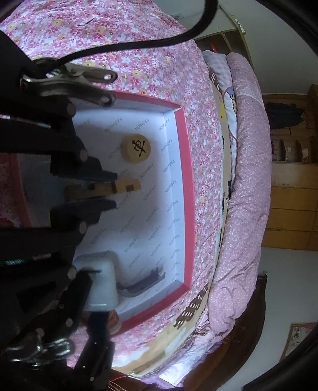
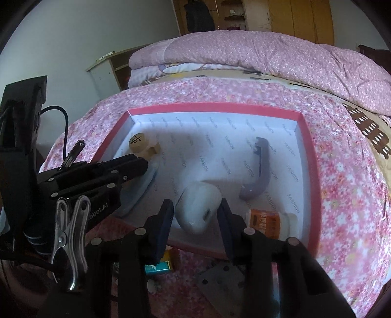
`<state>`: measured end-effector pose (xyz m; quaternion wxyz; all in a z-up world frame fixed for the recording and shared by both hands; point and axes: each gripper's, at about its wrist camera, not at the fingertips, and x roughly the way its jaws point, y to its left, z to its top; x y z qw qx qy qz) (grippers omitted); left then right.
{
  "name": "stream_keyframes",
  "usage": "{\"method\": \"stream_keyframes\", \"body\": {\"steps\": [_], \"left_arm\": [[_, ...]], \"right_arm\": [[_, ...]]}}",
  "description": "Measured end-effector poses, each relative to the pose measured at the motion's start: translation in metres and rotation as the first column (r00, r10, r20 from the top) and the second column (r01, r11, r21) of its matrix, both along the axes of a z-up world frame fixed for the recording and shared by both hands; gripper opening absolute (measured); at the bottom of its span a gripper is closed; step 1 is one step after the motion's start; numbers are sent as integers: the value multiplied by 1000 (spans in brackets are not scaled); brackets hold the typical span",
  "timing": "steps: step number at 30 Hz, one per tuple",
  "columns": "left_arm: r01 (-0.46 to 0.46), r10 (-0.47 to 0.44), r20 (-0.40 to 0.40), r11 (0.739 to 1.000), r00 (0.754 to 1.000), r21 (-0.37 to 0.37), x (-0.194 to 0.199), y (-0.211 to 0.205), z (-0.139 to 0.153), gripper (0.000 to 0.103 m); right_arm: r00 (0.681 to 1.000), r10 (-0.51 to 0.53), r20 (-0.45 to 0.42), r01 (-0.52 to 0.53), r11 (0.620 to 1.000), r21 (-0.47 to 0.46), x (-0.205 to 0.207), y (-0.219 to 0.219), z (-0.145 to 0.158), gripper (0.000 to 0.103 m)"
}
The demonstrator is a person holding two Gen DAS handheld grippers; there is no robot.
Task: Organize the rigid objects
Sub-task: 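Lower the wooden stick and earbud case into the pink box, opening both grippers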
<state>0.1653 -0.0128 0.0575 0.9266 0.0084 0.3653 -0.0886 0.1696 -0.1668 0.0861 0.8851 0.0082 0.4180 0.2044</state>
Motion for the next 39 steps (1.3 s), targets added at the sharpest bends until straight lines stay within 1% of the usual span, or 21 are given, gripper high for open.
{"method": "stream_keyframes", "body": {"steps": [4,6,12,18,24,28,35,39], "left_arm": [[-19,19,10,1000,1000,-14,-4,2,3,33],[-20,20,12,1000,1000,-12,-7,2,6,40],[-36,36,18,999,999,-3,-18,4,13,48],[-26,26,-2,1000,1000,-11,-31,7,16,48],[-14,14,-15,999,1000,-28,-47,5,18,48],[-13,12,-15,1000,1000,-24,-57,3,20,48],[-6,5,-18,1000,1000,-27,-76,1,25,48],[-1,1,-21,1000,1000,-28,-87,1,27,48]], "right_arm": [[1000,-8,28,8,1000,-1,-5,0,4,39],[999,-10,37,10,1000,3,-8,-1,7,39],[998,-10,55,8,999,43,-16,-4,16,46],[998,0,66,-3,999,48,-28,-7,23,48],[998,-11,60,7,998,61,-44,-13,22,49],[998,-23,61,18,998,66,-55,-18,21,55],[998,-34,45,30,996,83,-72,-24,21,56],[998,-33,47,30,997,76,-83,-25,22,56]]}}
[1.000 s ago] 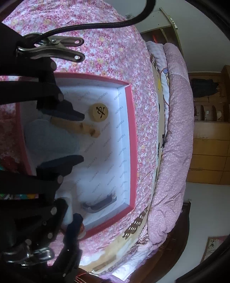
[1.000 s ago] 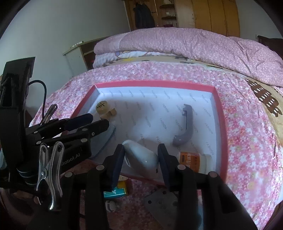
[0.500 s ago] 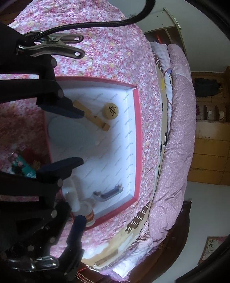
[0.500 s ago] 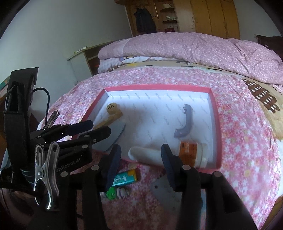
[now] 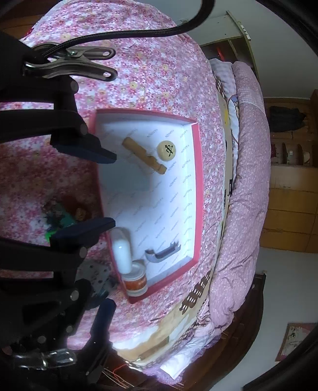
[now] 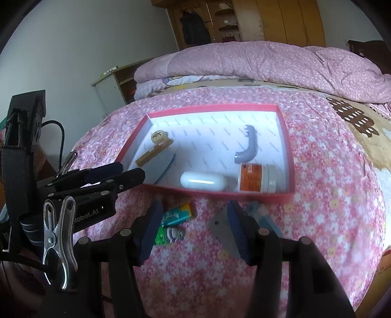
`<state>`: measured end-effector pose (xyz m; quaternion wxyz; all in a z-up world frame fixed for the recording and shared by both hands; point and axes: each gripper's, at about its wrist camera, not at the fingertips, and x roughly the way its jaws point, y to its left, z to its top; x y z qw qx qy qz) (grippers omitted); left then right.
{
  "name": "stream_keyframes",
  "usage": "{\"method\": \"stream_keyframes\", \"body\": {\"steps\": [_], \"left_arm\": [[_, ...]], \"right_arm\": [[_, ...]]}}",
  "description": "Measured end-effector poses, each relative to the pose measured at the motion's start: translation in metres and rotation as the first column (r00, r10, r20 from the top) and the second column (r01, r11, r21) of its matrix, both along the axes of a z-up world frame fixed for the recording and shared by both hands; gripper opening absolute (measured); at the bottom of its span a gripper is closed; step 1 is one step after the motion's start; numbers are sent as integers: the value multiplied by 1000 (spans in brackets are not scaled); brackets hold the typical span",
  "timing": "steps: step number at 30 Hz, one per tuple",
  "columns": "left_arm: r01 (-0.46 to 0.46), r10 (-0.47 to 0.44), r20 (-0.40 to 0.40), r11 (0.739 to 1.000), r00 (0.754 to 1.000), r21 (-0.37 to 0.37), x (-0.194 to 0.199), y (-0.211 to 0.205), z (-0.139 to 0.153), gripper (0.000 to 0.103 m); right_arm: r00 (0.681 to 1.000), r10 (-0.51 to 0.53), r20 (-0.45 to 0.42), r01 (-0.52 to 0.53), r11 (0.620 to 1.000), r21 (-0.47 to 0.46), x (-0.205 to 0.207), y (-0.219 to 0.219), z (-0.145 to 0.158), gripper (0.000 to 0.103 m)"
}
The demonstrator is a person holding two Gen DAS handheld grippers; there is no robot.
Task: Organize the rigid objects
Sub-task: 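Grasp the white charger plug with the right gripper while left grasps the green figurine keychain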
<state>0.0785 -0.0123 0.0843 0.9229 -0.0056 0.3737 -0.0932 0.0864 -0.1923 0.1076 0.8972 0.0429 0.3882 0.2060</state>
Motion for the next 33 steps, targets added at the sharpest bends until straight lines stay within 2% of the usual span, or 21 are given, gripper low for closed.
{"method": "stream_keyframes", "body": {"steps": [13,25,30,33], "left_arm": [[1,-1,-3,1000,1000,0,-38,9,0,48],[3,-3,-37,1000,999,-2,-62,16,-10,48],[-8,7,-62,1000,998,-15,-67,22,-18,48],[-18,16,-76,1000,997,-23,-69,26,-23,48]], "right_arm": [[1000,-2,17,2,1000,-28,-34,-2,6,56],[999,-41,-22,39,996,-79,-61,-26,-9,56],[998,-4,-64,-2,995,-103,-75,-27,-19,56],[993,55,-100,-66,992,-108,-89,-20,-25,56]]}}
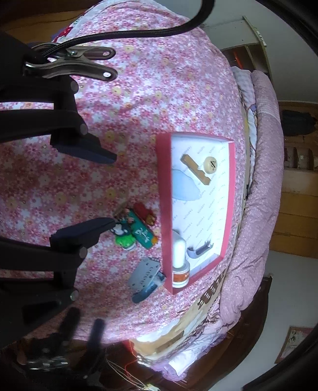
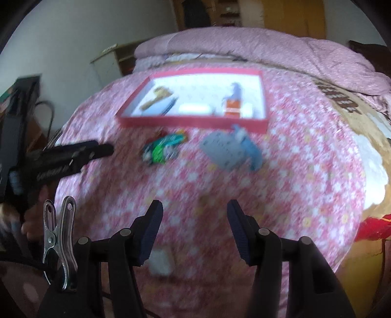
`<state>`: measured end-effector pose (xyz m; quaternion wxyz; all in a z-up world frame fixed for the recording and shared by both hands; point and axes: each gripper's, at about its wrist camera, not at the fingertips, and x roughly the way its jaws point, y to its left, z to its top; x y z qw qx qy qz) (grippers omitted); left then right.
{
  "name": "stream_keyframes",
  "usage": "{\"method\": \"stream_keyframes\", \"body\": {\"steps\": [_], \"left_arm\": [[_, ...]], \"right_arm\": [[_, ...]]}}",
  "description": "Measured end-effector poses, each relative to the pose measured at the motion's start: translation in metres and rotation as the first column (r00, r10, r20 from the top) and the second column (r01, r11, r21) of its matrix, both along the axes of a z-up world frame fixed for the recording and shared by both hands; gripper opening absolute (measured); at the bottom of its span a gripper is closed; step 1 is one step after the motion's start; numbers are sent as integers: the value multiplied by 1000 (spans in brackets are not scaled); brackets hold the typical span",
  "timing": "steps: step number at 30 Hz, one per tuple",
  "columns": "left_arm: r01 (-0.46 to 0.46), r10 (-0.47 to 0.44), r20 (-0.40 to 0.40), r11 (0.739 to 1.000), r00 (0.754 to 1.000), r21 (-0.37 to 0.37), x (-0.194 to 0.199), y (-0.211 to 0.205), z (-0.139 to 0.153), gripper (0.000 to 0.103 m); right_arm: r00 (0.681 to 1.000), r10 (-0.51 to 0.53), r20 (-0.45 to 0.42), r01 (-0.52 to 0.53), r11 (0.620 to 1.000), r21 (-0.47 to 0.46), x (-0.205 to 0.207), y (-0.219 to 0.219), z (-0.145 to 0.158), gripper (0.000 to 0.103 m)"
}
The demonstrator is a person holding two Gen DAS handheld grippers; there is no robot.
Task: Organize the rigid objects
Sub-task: 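Grasp the white charger plug with the right gripper while left grasps the green figurine keychain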
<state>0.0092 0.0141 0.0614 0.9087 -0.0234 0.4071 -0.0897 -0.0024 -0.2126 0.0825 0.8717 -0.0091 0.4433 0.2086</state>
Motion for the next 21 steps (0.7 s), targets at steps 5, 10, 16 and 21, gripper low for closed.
{"method": "stream_keyframes", "body": {"steps": [5,10,16,21], "left_arm": [[-11,10,-18,1000,1000,-17,-1,5,-6,48],[1,-1,-21,1000,1000,-14,-3,4,-9,48],[19,-19,-31,1000,999,-20,-4,-2,-13,48],[42,-42,-47,999,998,-11,-4,-11,-19,48]], "right_arm": [[996,70,-51,-72,996,-43,-22,10,-14,56],[991,101,-90,-107,992,-63,-27,18,-25,56],[979,134,-153,-142,989,-40,-27,23,-35,56],[976,139,-170,-150,987,-57,-26,28,-42,50]]}}
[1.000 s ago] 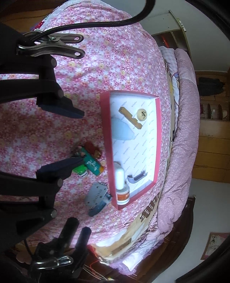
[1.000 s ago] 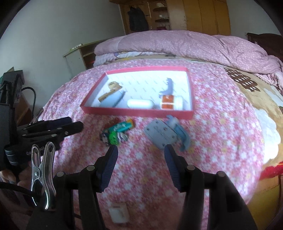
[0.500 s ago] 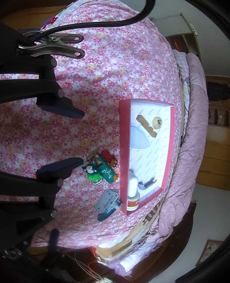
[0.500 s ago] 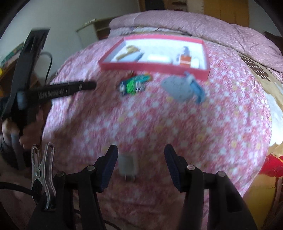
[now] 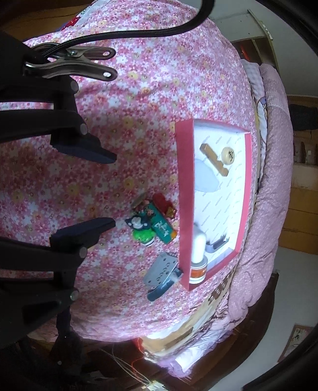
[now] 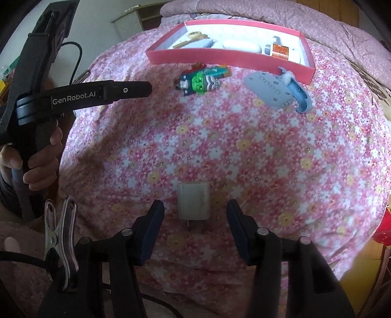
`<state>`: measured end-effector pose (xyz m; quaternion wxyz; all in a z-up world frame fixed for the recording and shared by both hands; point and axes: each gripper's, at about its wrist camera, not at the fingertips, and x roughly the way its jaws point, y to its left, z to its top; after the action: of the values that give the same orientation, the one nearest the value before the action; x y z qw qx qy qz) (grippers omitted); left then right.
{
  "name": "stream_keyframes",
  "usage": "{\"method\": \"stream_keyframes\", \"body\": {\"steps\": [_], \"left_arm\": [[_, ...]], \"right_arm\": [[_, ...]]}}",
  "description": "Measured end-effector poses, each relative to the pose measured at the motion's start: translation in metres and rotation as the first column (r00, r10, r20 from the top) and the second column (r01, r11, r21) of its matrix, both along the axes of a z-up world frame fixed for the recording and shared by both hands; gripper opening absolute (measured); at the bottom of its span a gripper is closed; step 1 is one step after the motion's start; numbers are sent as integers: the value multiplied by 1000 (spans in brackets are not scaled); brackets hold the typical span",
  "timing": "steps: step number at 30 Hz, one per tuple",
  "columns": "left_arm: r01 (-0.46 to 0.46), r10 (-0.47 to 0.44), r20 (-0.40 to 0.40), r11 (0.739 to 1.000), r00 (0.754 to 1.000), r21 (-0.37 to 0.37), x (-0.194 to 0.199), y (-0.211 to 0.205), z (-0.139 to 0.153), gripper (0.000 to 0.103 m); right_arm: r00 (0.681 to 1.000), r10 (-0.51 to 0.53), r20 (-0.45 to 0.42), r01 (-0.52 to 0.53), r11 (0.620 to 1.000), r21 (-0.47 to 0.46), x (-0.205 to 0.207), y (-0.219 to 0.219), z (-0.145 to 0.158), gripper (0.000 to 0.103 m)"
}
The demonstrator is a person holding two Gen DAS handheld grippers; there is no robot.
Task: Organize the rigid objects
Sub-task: 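Grasp the white charger plug with the right gripper while left grasps the green figurine keychain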
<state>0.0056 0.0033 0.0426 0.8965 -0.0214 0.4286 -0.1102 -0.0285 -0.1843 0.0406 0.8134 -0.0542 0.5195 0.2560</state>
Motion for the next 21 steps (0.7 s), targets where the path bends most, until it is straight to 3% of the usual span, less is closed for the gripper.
{"method": "stream_keyframes", "body": {"steps": [3,5,8,12,21], "left_arm": [[9,-9,-6,1000,1000,-8,0,-3,-3,48],[17,-17,-23,999,1000,-35,2,-6,-4,48],[35,-40,-63,995,997,-89,10,-15,-6,48],[31,-36,-59,995,998,-92,20,-32,-7,48],[-14,4,-99,995,995,-102,39,-46,-15,48]], "right_arm": [[1000,8,13,-8,1000,-26,-2,6,-4,42],[1000,12,25,-11,999,-47,-4,8,-4,27],[999,7,42,-5,999,-49,-3,7,-2,26],[994,-45,99,50,997,-52,-1,-4,8,26],[975,-189,117,194,980,-34,24,-35,7,26]]}}
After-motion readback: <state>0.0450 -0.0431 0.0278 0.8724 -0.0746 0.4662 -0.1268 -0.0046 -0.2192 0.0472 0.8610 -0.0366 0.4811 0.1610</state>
